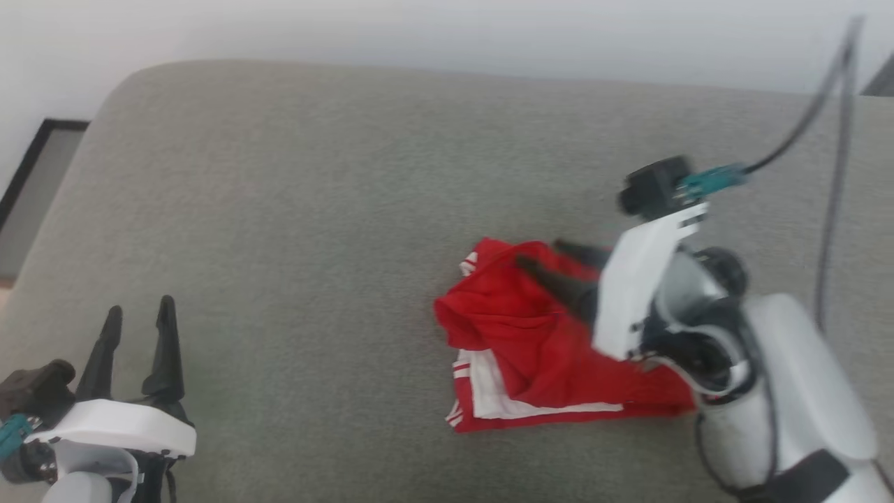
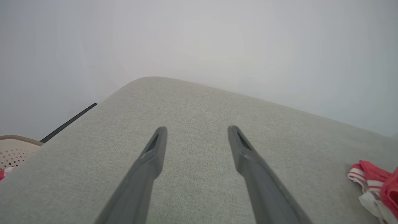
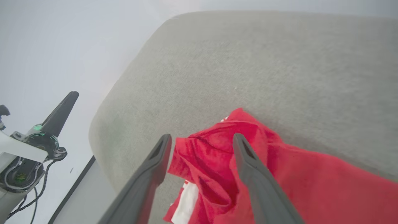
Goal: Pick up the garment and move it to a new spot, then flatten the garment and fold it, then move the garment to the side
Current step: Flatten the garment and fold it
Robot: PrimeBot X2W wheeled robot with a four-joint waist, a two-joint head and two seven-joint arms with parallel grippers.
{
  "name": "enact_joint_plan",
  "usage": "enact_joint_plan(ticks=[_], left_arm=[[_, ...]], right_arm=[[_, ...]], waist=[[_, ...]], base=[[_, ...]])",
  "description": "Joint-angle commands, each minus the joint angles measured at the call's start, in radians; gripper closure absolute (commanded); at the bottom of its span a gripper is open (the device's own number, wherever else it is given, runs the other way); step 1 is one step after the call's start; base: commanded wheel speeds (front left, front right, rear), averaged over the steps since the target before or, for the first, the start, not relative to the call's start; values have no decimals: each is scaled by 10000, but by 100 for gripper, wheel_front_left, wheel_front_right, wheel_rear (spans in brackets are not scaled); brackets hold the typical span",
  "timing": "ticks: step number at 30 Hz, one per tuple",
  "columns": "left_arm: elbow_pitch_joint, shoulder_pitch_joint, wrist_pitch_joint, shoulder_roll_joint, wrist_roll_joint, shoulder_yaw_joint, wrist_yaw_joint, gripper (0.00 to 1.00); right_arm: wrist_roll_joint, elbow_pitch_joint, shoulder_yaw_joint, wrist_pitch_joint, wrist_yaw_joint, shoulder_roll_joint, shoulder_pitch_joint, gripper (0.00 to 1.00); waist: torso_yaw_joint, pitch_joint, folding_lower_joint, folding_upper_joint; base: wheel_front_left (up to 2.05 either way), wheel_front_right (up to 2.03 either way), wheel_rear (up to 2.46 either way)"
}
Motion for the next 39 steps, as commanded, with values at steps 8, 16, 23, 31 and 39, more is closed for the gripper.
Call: enact_joint_plan(ticks=[8, 16, 23, 31, 39], left_arm=[[-68, 170, -42, 120, 217, 199, -25, 0], [-109, 357, -42, 290, 377, 303, -24, 0], [-218, 692, -42, 391, 461, 463, -24, 0], [-376, 1212, -42, 465, 546, 600, -24, 0], [-536, 1610, -42, 433, 732, 786, -24, 0]], right_arm=[[-207, -652, -1284, -933, 4, -495, 399, 0], [-488, -547, -2054, -2734, 4, -1261, 995, 0], [-699, 22, -2114, -4774, 4, -1980, 1732, 0], [-1194, 1067, -1952, -7190, 2, -2653, 2308, 0], [-1303, 2092, -2052, -8709, 2, -2727, 2678, 0]], waist=[[-997, -256, 0, 0], [-1686, -507, 0, 0], [-2096, -806, 0, 0], [-2291, -1175, 0, 0], [-2273, -1447, 0, 0]], base=[[0, 0, 0], [0, 0, 0], [0, 0, 0], [0, 0, 0], [0, 0, 0]])
